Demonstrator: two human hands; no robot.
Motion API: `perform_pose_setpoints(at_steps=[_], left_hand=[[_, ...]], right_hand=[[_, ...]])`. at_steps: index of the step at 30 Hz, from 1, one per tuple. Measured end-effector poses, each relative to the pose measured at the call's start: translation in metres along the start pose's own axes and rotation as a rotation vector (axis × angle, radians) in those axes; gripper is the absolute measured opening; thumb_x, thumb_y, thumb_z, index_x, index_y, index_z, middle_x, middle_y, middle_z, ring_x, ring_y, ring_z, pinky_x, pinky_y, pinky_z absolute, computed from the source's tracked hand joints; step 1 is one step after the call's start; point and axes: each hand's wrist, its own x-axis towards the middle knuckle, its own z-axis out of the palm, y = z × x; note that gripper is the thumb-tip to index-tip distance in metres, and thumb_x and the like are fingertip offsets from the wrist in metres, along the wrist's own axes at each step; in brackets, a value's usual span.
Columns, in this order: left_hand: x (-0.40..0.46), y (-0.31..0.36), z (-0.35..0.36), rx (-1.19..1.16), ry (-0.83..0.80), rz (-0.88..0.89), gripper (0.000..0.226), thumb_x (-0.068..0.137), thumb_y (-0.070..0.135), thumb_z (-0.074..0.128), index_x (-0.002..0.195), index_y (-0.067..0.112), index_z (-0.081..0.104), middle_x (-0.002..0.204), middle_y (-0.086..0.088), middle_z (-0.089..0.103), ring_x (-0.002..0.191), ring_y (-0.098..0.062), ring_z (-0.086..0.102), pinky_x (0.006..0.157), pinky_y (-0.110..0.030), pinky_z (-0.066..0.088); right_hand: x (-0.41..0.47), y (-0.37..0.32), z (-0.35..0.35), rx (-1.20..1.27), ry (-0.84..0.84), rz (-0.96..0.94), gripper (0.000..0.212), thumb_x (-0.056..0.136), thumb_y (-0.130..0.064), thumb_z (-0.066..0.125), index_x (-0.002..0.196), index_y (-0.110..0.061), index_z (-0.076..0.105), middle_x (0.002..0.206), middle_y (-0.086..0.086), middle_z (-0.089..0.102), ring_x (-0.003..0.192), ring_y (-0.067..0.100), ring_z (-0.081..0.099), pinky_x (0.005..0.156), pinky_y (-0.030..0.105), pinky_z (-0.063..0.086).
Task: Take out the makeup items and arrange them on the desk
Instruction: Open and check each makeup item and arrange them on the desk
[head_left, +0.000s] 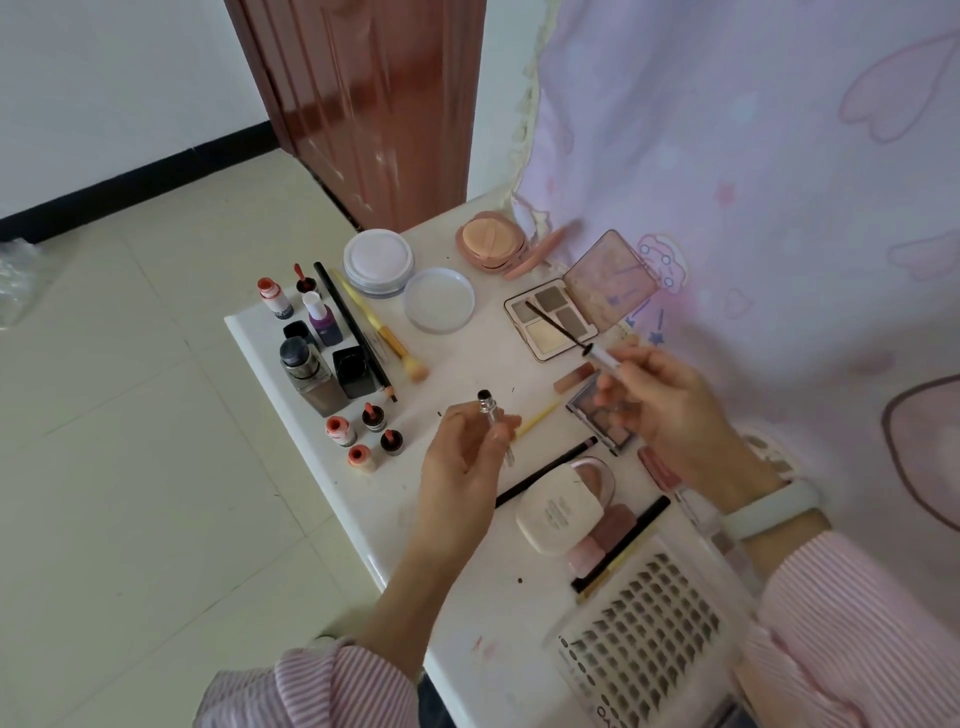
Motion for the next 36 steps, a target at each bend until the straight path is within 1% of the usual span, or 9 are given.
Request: perform_pose_setpoints(at_steps=[6, 10, 13, 15, 17, 20, 22, 27, 36], left_hand=[[0.027, -0.001, 0.016, 0.087, 0.343, -0.012, 0.018, 0.089, 0.019, 0.058, 0.103, 0.010, 0.065, 0.099, 0.006, 0.063, 0.081, 0.011, 0.056, 0.065, 0.001, 0.038], [0.050, 0.003, 0.023, 0.182, 0.438, 0.050, 0.023, 0.088, 0.019, 0.060, 0.105, 0.004, 0.065, 0.102, 0.006, 0.062, 0.087, 0.002, 0.056, 0.067, 0.000, 0.038], [0.066, 0.004, 0.027, 0.229, 0.482, 0.062, 0.023, 0.087, 0.019, 0.061, 0.108, 0.010, 0.064, 0.103, 0.004, 0.063, 0.089, -0.002, 0.056, 0.069, -0.004, 0.038], [0.076, 0.004, 0.028, 0.263, 0.488, 0.077, 0.024, 0.087, 0.018, 0.062, 0.109, 0.012, 0.064, 0.104, 0.004, 0.062, 0.089, -0.003, 0.055, 0.070, -0.005, 0.038], [0.084, 0.003, 0.030, 0.267, 0.478, 0.079, 0.025, 0.086, 0.016, 0.063, 0.111, 0.010, 0.064, 0.107, 0.001, 0.063, 0.091, -0.006, 0.057, 0.079, -0.014, 0.044], [0.093, 0.003, 0.031, 0.278, 0.483, 0.060, 0.029, 0.087, 0.017, 0.062, 0.114, 0.009, 0.063, 0.111, -0.001, 0.063, 0.098, -0.011, 0.059, 0.090, -0.028, 0.047], [0.098, 0.001, 0.030, 0.306, 0.505, 0.050, 0.028, 0.087, 0.020, 0.062, 0.114, 0.011, 0.063, 0.111, 0.001, 0.064, 0.098, -0.012, 0.060, 0.088, -0.030, 0.047], [0.103, 0.000, 0.034, 0.370, 0.528, 0.065, 0.027, 0.088, 0.022, 0.060, 0.114, 0.013, 0.062, 0.110, 0.003, 0.064, 0.086, -0.007, 0.058, 0.077, -0.022, 0.044], [0.100, -0.010, 0.037, 0.409, 0.514, 0.065, 0.019, 0.089, 0.019, 0.059, 0.107, 0.014, 0.063, 0.106, 0.002, 0.065, 0.091, -0.016, 0.062, 0.078, -0.033, 0.051]], right_hand=[[0.014, 0.007, 0.032, 0.341, -0.083, 0.148, 0.021, 0.094, -0.003, 0.041, 0.099, -0.009, 0.059, 0.074, -0.002, 0.063, 0.072, 0.012, 0.062, 0.055, 0.018, 0.047], [0.027, 0.005, 0.043, -0.057, -0.007, -0.039, 0.014, 0.090, -0.008, 0.051, 0.089, -0.016, 0.062, 0.086, -0.005, 0.070, 0.084, 0.009, 0.062, 0.068, 0.027, 0.049], [0.040, 0.006, 0.044, -0.332, 0.120, -0.200, 0.006, 0.086, -0.013, 0.059, 0.087, -0.015, 0.064, 0.079, -0.009, 0.062, 0.070, -0.001, 0.055, 0.066, 0.038, 0.050], [0.052, 0.007, 0.046, -0.439, 0.146, -0.299, 0.008, 0.085, -0.012, 0.061, 0.081, -0.019, 0.061, 0.069, -0.014, 0.055, 0.063, 0.001, 0.051, 0.061, 0.031, 0.050], [0.064, 0.011, 0.050, -0.609, 0.148, -0.410, 0.005, 0.083, -0.011, 0.063, 0.082, -0.015, 0.060, 0.067, -0.011, 0.053, 0.060, 0.004, 0.048, 0.060, 0.014, 0.042], [0.080, 0.019, 0.057, -0.799, 0.160, -0.553, 0.006, 0.079, -0.007, 0.066, 0.084, -0.004, 0.066, 0.069, 0.000, 0.059, 0.063, 0.009, 0.044, 0.060, 0.012, 0.029], [0.088, 0.023, 0.059, -0.880, 0.144, -0.572, 0.006, 0.079, -0.010, 0.067, 0.083, -0.005, 0.068, 0.073, 0.004, 0.065, 0.066, 0.007, 0.041, 0.061, 0.013, 0.027], [0.098, 0.027, 0.061, -0.989, 0.088, -0.570, 0.012, 0.081, -0.014, 0.065, 0.087, -0.005, 0.069, 0.081, 0.010, 0.068, 0.087, 0.029, 0.051, 0.073, 0.031, 0.037], [0.102, 0.029, 0.061, -1.095, 0.079, -0.557, 0.017, 0.081, -0.018, 0.067, 0.094, -0.007, 0.070, 0.091, 0.010, 0.062, 0.098, 0.030, 0.047, 0.085, 0.037, 0.038]])
